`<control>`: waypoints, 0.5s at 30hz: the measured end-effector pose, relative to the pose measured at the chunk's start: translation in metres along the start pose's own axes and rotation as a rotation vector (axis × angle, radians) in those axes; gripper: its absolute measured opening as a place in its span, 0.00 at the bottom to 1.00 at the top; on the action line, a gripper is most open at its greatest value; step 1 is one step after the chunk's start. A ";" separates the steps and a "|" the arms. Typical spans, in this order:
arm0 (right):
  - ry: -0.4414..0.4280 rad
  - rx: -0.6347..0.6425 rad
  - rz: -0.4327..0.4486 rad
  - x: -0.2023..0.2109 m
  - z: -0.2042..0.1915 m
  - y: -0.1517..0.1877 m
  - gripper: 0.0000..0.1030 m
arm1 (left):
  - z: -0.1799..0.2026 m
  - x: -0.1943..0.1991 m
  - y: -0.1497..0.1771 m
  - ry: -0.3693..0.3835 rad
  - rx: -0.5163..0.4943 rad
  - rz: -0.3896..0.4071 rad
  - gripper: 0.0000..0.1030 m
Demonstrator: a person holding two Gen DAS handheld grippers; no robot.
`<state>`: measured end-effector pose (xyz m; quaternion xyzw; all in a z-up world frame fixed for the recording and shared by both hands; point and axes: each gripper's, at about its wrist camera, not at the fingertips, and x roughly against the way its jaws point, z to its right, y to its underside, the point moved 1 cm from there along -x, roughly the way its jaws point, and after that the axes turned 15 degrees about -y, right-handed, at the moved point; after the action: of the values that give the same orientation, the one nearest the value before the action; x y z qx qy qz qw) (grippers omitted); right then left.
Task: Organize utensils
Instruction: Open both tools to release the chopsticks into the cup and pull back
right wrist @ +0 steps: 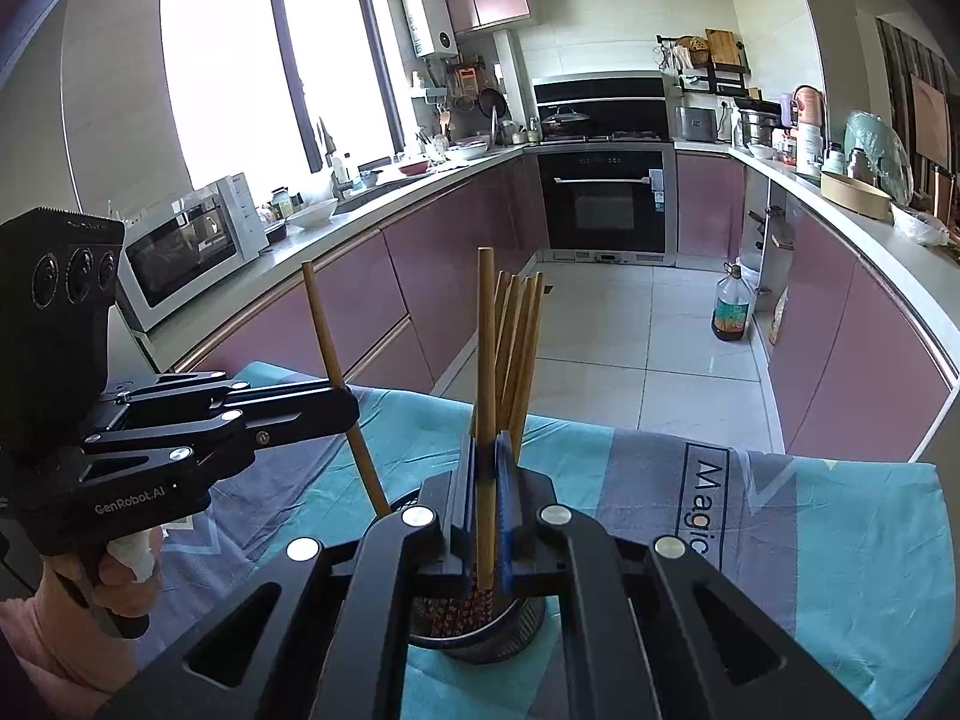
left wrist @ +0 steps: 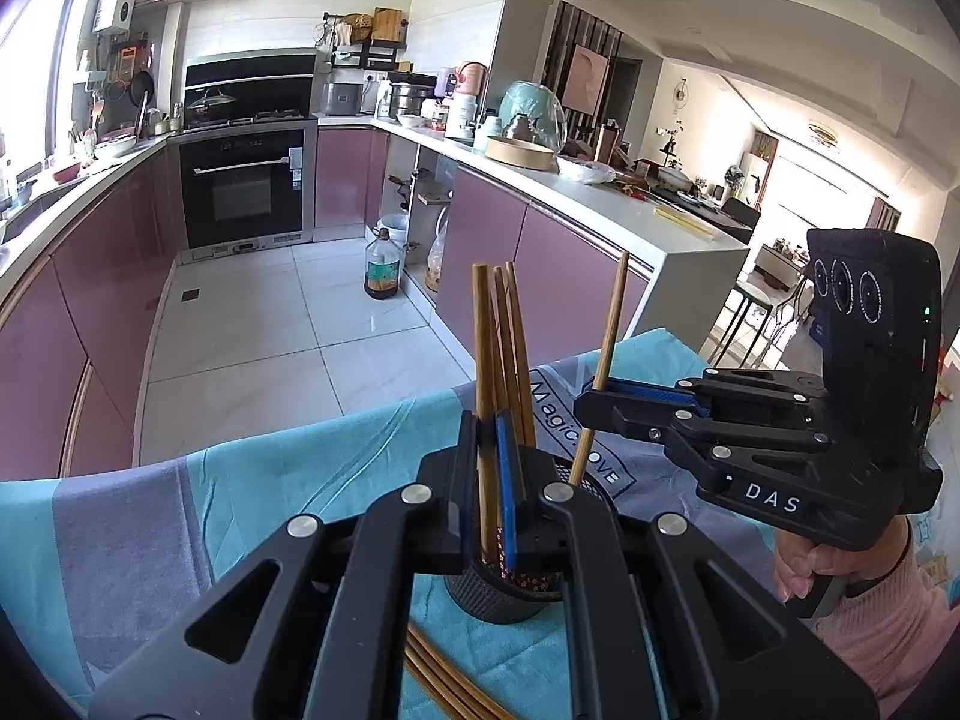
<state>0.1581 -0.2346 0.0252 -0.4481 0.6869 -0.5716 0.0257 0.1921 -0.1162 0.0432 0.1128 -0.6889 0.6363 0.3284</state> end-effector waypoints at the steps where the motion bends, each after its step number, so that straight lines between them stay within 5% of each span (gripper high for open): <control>1: 0.002 -0.003 0.000 -0.001 0.001 0.000 0.05 | -0.004 -0.001 -0.001 -0.001 0.002 -0.002 0.07; 15: 0.022 -0.032 0.016 -0.004 0.006 0.004 0.12 | -0.011 -0.013 0.007 -0.019 0.033 -0.025 0.07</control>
<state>0.1617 -0.2371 0.0178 -0.4369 0.6997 -0.5651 0.0154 0.2009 -0.1077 0.0296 0.1328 -0.6799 0.6422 0.3281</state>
